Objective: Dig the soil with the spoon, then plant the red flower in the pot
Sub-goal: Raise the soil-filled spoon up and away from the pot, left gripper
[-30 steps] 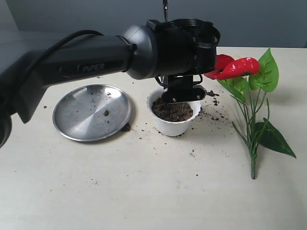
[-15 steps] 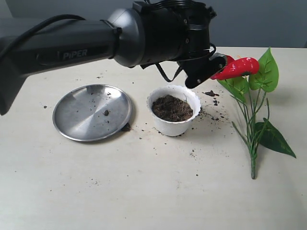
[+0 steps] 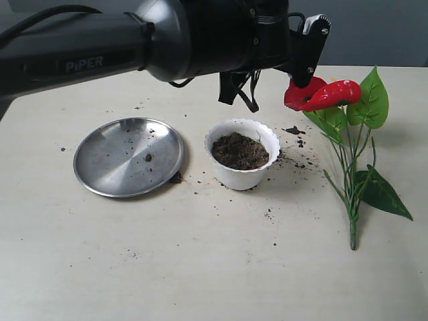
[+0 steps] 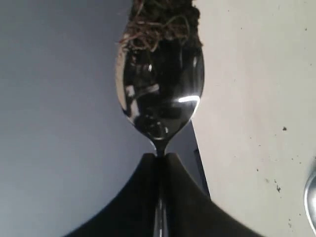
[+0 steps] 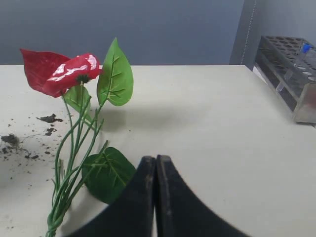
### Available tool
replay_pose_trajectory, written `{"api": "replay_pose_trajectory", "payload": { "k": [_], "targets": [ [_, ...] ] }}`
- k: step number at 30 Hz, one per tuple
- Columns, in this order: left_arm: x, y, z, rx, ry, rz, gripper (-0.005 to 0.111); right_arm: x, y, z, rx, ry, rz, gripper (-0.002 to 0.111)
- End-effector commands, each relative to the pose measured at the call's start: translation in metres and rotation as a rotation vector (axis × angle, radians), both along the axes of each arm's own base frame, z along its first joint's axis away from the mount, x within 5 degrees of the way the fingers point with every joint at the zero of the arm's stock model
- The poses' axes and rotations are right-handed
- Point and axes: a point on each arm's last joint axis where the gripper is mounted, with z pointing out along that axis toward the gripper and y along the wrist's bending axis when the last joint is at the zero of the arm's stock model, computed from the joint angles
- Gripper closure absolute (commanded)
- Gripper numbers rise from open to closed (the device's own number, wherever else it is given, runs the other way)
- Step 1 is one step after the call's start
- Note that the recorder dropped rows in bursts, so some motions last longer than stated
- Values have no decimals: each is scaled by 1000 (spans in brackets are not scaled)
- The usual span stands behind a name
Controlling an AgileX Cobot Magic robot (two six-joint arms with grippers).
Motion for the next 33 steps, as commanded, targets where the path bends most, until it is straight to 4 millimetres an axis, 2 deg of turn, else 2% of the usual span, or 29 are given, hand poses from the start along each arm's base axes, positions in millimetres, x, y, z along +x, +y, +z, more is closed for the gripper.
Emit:
{"api": "replay_pose_trajectory", "payload": {
  "k": [1,14,15,19,21,28,33],
  "targets": [
    [-3,4,6,-73,21,51,106,0,0,1,-2,-11,-4,109],
    [-4,5,7,-90,20,66,106,0,0,1,-2,-15,-4,109],
    [-4,4,8,-112,17,72,106,0,0,1,-2,-15,-4,109],
    [-2,-2,10,-393,-11,166,106,0,0,1,-2,-15,-4,109],
    [-2,-4,11,-463,-22,182,106,0,0,1,-2,-15,-4,109],
    [-1,-8,12,-581,-30,208,106,0,0,1,-2,-11,-4,109],
    [-1,-8,12,-758,-27,313,106,0,0,1,-2,-11,-4,109]
  ]
}}
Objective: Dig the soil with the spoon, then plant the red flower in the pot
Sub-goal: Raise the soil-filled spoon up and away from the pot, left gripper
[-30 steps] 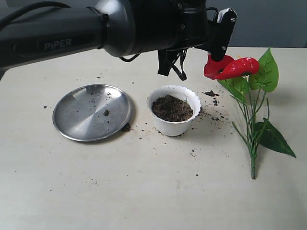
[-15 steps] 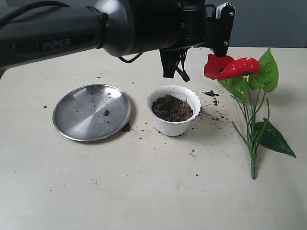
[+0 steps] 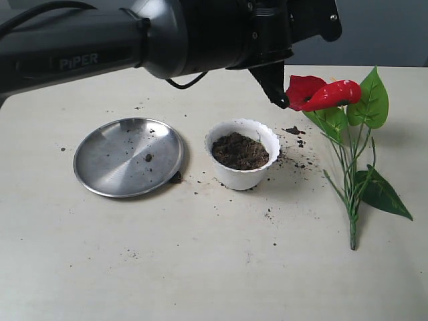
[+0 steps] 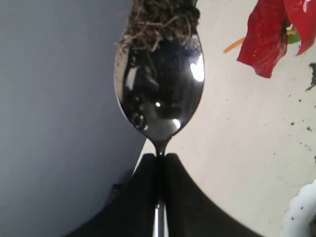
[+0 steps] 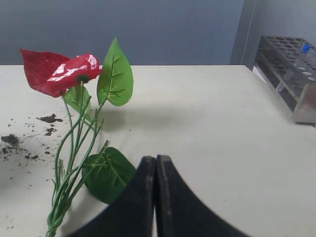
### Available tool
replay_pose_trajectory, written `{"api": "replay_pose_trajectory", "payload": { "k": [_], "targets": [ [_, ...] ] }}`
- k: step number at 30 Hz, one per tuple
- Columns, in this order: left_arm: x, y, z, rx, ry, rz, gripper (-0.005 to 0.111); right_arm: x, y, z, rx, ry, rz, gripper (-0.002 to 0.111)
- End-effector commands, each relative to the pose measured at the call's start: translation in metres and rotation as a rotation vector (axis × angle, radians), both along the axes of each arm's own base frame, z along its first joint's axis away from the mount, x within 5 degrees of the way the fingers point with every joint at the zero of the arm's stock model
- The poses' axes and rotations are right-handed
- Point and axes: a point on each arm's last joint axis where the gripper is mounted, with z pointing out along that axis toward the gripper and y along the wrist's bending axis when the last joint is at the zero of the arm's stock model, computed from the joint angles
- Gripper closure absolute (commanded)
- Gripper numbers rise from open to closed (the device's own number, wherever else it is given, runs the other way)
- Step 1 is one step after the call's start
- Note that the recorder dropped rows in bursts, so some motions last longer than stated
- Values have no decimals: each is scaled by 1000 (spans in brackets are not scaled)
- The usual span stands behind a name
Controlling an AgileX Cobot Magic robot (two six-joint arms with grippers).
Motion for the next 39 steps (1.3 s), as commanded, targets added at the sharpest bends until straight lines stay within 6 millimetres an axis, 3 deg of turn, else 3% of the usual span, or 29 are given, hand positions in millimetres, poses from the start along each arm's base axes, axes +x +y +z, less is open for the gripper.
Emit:
{"api": "replay_pose_trajectory", "payload": {
  "k": [1,8,15,30,35,39],
  "targets": [
    [-1,2,9,-181,-9,94,106,0,0,1,-2,-11,-4,109],
    [0,-6,11,-394,-2,115,106,0,0,1,-2,-11,-4,109],
    [-2,-19,15,-486,-3,-4,106,0,0,1,-2,-15,-4,109],
    [-5,-30,18,-623,37,-82,106,0,0,1,-2,-15,-4,109],
    [-5,-28,17,-611,41,-63,106,0,0,1,-2,-11,-4,109],
    [0,-15,12,-616,71,88,106,0,0,1,-2,-11,-4,109]
  ]
}}
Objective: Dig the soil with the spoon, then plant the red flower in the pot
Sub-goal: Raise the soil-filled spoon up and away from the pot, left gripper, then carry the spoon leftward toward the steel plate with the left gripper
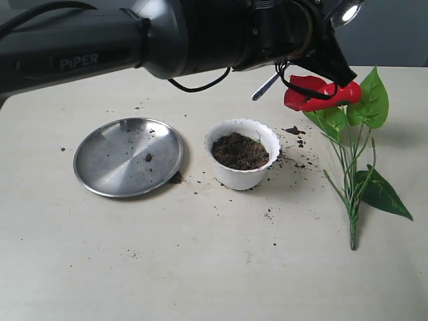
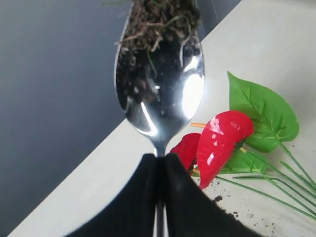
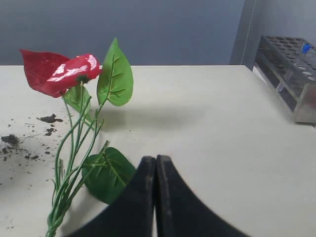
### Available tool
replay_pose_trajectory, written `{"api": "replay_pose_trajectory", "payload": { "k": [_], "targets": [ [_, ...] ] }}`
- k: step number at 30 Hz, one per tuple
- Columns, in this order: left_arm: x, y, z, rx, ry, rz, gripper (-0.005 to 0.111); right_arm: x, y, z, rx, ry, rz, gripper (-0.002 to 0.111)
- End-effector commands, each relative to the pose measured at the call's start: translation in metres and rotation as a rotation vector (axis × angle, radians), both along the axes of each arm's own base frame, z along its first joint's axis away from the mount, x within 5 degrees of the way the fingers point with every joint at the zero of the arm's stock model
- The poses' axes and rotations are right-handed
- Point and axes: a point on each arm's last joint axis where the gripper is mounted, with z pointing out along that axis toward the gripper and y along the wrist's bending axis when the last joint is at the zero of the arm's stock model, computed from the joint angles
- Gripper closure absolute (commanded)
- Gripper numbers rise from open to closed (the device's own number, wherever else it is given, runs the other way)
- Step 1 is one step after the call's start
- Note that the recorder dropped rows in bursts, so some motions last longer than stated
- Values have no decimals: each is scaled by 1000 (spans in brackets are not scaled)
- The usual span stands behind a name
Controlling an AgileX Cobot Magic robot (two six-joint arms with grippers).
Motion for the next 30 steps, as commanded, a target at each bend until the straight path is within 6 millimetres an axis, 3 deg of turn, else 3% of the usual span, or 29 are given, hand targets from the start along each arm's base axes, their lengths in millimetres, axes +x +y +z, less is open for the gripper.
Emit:
{"api": "replay_pose_trajectory", "payload": {
  "k": [1,8,19,23,30],
  "targets": [
    [6,19,2,-33,70,157,106,0,0,1,-2,-11,-4,109],
    [22,44,2,-152,132,311,106,0,0,1,-2,-11,-4,109],
    [40,67,8,-250,97,390,106,0,0,1,-2,-15,-4,109],
    [45,83,25,-273,41,400,106,0,0,1,-2,-15,-4,109],
    [50,134,74,-343,-77,454,106,0,0,1,-2,-15,-4,109]
  ]
}}
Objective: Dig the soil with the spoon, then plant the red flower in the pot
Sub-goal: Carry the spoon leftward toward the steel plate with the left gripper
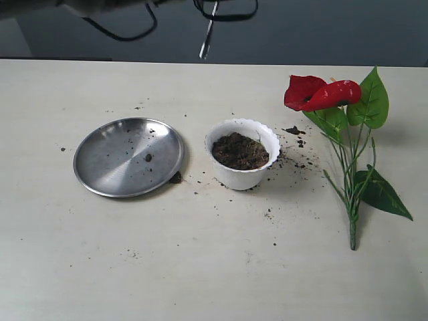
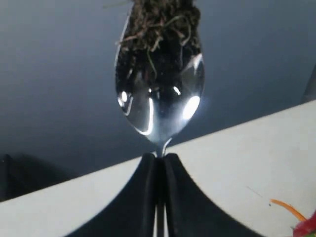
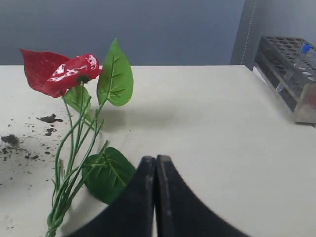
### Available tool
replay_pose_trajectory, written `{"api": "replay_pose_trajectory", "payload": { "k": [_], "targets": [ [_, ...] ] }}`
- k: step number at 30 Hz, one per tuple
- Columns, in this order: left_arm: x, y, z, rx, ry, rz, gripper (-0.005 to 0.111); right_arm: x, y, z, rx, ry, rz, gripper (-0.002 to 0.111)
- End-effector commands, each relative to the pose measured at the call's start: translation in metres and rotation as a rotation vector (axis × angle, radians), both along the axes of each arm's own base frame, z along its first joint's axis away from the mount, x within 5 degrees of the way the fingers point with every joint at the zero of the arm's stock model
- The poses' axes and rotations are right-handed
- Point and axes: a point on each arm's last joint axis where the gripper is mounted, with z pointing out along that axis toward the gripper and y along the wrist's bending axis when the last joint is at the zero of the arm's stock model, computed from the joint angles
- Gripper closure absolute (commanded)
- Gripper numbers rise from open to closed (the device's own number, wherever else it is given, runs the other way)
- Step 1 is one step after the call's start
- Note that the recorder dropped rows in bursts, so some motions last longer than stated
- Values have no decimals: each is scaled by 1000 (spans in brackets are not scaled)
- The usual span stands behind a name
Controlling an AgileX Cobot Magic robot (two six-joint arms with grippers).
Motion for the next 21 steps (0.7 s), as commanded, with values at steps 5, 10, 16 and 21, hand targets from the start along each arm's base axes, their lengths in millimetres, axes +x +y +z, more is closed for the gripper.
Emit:
{"api": "replay_pose_trajectory", "payload": {
  "k": [5,10,16,21],
  "targets": [
    [-7,67,67,-51,-145,114,106,0,0,1,-5,-15,-4,109],
    [-19,82,76,6,-174,131,106,0,0,0,-2,-10,-4,109],
    [-30,91,47,60,-82,155,106,0,0,0,-2,-10,-4,109],
    [-36,101,20,54,-81,206,106,0,0,0,-2,-10,-4,109]
  ]
}}
